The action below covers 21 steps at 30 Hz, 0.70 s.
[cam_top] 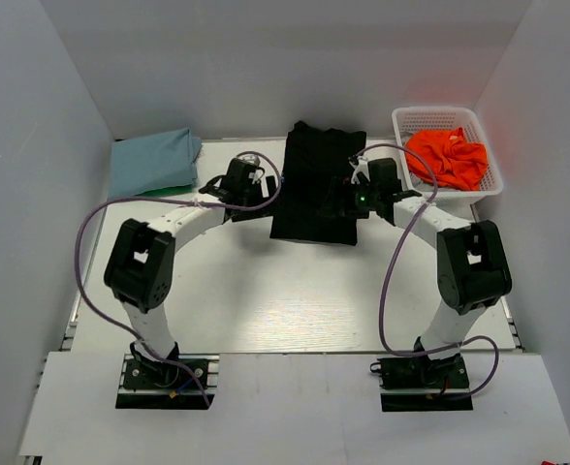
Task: Fold and stack the t-shirts
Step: Fold the folded rectangular tshirt in 1/3 of the way, then grab one side of the 2/3 rectangular tshirt with both arms
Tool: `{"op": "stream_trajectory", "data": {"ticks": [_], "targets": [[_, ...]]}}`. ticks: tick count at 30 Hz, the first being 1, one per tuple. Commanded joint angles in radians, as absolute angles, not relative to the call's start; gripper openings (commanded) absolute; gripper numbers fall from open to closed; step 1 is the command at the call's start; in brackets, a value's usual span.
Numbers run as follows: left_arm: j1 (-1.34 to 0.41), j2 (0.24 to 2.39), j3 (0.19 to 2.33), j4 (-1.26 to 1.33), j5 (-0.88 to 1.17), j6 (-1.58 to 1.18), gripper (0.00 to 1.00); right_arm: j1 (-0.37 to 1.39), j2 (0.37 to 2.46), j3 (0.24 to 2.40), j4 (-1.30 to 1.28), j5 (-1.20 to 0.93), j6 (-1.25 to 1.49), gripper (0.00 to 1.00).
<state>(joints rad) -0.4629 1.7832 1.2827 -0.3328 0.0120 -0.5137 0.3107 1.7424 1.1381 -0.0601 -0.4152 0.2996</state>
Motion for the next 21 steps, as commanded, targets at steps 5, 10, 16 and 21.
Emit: {"op": "stream_trajectory", "data": {"ticks": [5, 10, 16, 21], "targets": [[-0.468, 1.95, 1.357, -0.368, 0.137, -0.52, 1.0, 0.347, 1.894, 1.271, 0.047, -0.557, 0.31, 0.9], [-0.468, 1.939, 1.347, -0.368, 0.127, -0.52, 1.0, 0.365, 2.054, 1.478, 0.051, -0.606, 0.348, 0.9], [-0.468, 1.93, 1.327, -0.4, 0.091, -0.52, 1.0, 0.342, 2.235, 1.636, 0.199, -0.393, 0.557, 0.9], [-0.468, 1.93, 1.327, -0.428, 0.046, -0.52, 1.0, 0.295, 2.33, 1.848, 0.103, -0.219, 0.641, 0.9]]}}
